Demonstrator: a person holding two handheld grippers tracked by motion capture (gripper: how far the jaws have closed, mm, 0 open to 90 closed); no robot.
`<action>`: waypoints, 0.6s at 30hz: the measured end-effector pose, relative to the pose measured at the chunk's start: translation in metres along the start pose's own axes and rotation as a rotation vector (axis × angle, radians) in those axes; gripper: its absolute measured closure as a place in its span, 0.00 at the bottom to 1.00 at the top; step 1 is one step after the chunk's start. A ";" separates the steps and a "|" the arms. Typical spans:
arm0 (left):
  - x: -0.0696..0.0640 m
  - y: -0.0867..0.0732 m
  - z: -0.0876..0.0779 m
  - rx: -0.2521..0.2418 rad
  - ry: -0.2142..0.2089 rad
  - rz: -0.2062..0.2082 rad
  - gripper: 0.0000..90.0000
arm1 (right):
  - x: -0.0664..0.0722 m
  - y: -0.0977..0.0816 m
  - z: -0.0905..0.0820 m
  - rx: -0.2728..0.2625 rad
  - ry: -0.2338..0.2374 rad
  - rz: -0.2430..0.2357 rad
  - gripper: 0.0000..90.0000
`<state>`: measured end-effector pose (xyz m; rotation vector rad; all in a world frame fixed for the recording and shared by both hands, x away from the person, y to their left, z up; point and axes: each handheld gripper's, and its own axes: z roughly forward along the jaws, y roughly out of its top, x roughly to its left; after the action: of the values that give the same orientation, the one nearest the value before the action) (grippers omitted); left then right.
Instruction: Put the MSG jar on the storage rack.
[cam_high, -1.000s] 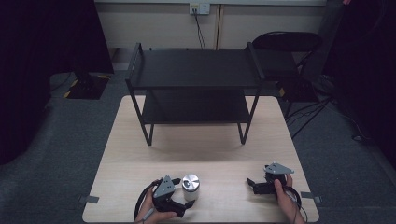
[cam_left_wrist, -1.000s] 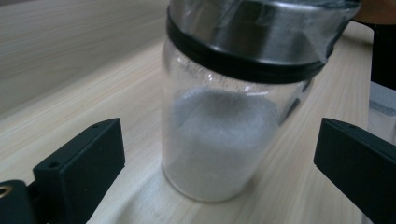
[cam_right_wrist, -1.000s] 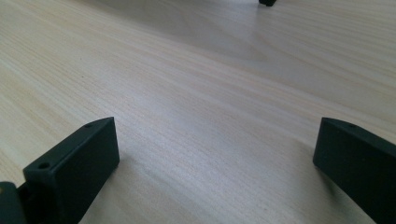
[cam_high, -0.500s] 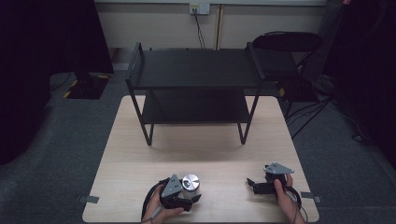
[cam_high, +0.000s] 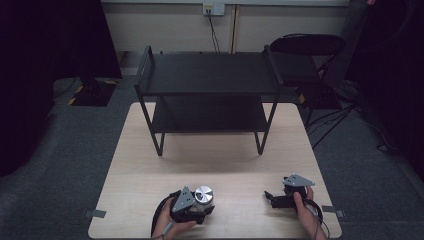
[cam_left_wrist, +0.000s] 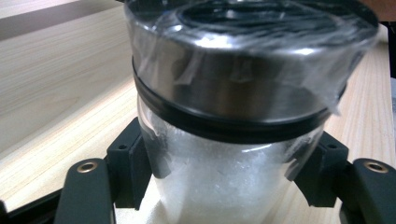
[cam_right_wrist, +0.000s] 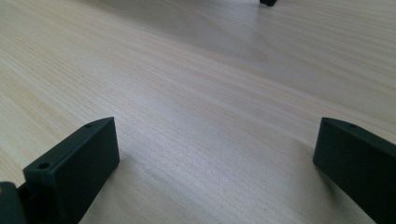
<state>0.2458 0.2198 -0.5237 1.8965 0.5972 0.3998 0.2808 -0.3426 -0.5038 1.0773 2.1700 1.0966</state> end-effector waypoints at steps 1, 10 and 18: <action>0.000 0.000 0.000 0.000 0.000 0.000 0.35 | 0.000 0.000 0.000 0.000 0.000 0.000 0.00; 0.001 0.007 -0.004 0.006 0.003 -0.018 0.35 | 0.000 0.000 0.000 0.000 0.000 0.000 0.00; 0.016 0.036 -0.011 -0.015 0.047 -0.033 0.35 | 0.000 0.000 0.000 0.001 0.000 0.000 0.00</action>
<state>0.2605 0.2261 -0.4862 1.8648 0.6538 0.4271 0.2808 -0.3425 -0.5037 1.0780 2.1704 1.0964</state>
